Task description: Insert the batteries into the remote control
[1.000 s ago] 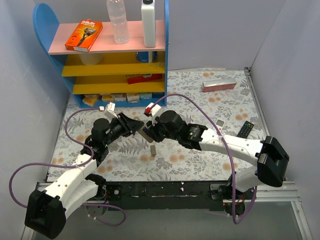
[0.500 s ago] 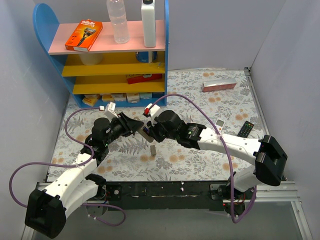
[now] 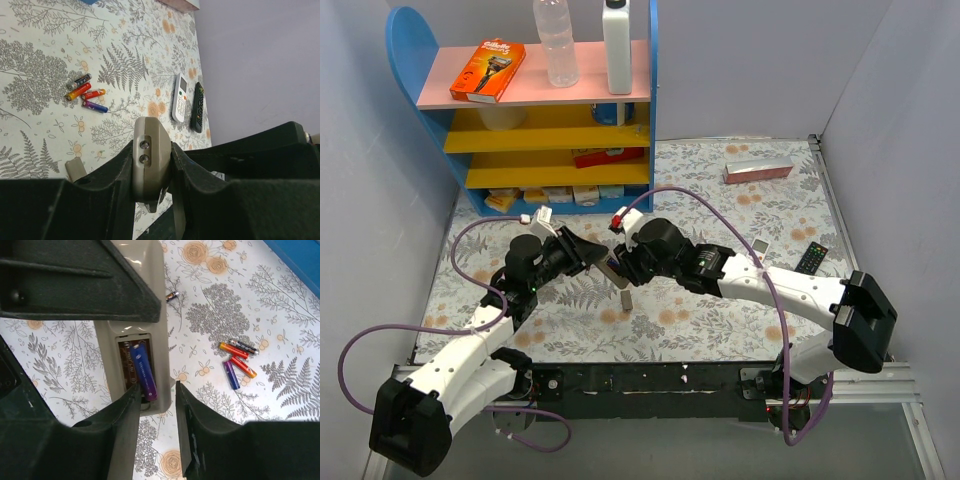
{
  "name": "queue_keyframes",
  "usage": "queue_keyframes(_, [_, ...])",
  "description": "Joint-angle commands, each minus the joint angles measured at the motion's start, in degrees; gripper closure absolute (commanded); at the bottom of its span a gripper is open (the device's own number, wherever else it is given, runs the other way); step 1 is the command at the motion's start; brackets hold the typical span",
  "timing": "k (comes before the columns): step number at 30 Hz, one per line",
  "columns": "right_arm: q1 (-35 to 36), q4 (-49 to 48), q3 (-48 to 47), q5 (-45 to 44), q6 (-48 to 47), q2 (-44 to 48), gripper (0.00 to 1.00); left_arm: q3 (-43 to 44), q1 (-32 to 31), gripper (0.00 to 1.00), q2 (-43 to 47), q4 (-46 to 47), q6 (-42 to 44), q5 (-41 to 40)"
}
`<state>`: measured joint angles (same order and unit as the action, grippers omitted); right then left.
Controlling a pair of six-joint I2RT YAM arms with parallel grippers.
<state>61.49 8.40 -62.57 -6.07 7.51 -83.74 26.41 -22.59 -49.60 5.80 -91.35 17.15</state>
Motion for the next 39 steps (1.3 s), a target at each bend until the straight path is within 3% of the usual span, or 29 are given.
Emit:
queue_keyframes(1, [-0.85,3.11,-2.56,-0.53,2.41,3.49,0.59,3.29,-0.26,1.0,0.12,0.0,-1.73,1.13])
queue_keyframes(8, [-2.34,1.36,-2.3,2.9,7.08,5.96,0.58,2.94,-0.26,1.0,0.12,0.0,-1.99,1.57])
queue_keyframes(19, [-3.04,1.78,-0.63,4.41,4.72,5.26,0.6,1.62,-0.26,1.0,0.65,1.4,-1.11,1.59])
queue_keyframes(30, [-17.98,16.2,8.77,2.55,11.65,7.98,0.18,-4.79,-0.18,1.0,0.81,1.58,1.0,-2.64])
queue_keyframes(39, [-26.23,21.31,9.39,0.44,8.15,0.79,0.25,-8.31,-0.26,1.0,5.31,-0.35,1.09,-0.63])
